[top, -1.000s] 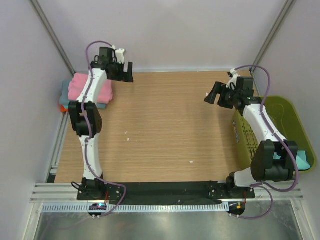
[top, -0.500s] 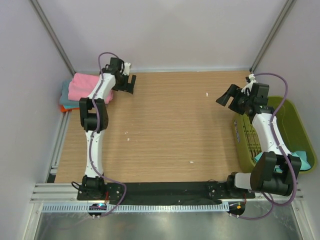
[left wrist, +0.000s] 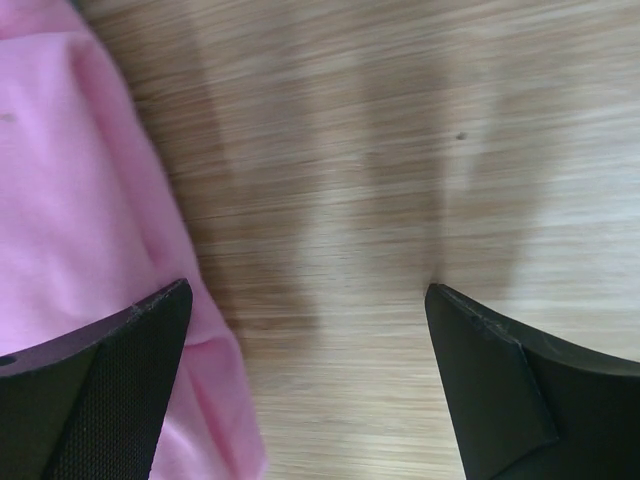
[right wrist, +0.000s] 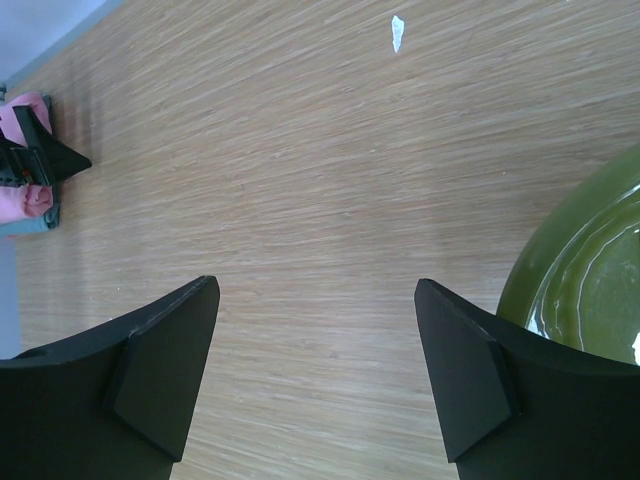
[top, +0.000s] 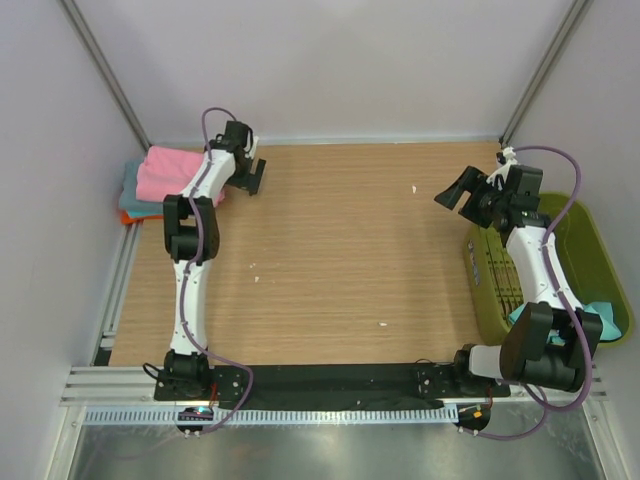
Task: Fold and stack the t-shirts
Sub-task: Neatly place the folded tshirt to the corner
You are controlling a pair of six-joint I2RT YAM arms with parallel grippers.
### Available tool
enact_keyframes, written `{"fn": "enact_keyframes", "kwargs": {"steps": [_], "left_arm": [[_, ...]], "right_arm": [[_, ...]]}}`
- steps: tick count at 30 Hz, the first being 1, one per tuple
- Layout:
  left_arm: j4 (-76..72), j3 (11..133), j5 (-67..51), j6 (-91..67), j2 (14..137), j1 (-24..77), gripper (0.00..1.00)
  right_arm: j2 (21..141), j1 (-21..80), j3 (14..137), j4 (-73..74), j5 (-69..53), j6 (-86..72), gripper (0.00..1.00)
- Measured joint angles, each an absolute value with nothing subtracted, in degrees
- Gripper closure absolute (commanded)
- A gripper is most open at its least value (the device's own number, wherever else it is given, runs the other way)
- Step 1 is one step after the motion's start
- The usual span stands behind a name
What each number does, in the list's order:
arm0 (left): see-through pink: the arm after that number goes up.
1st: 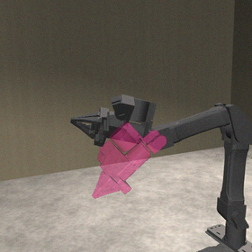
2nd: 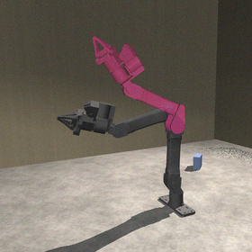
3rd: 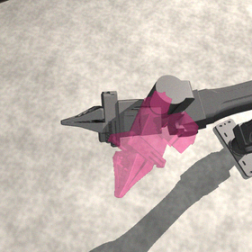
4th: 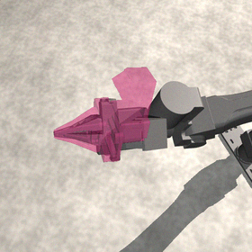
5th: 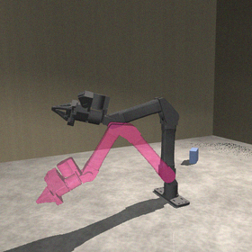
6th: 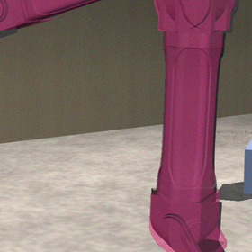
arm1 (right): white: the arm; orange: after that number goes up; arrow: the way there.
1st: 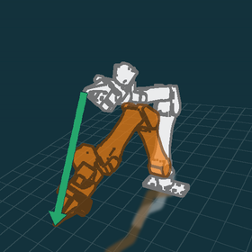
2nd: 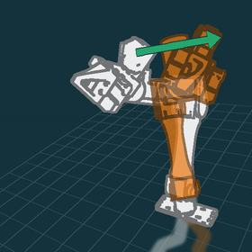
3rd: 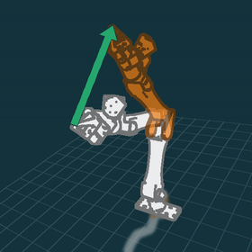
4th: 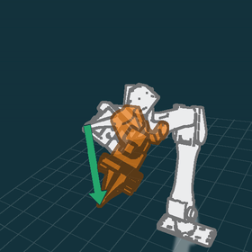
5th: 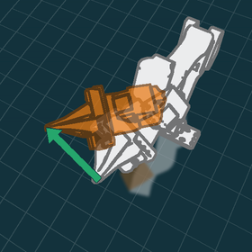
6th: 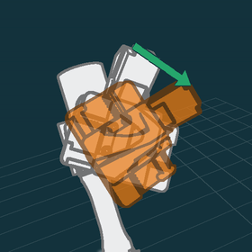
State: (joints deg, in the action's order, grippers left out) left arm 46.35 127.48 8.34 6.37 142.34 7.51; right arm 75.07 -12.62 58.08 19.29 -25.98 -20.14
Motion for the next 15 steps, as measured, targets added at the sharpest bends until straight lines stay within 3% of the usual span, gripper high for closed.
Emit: {"fn": "enact_keyframes", "kwargs": {"steps": [15], "left_arm": [[42.2,125.8,28.6,9.0,142.3,8.0,0.01]], "right_arm": [[75.8,-12.6,58.1,17.9,-26.7,-20.9,0.14]]}}
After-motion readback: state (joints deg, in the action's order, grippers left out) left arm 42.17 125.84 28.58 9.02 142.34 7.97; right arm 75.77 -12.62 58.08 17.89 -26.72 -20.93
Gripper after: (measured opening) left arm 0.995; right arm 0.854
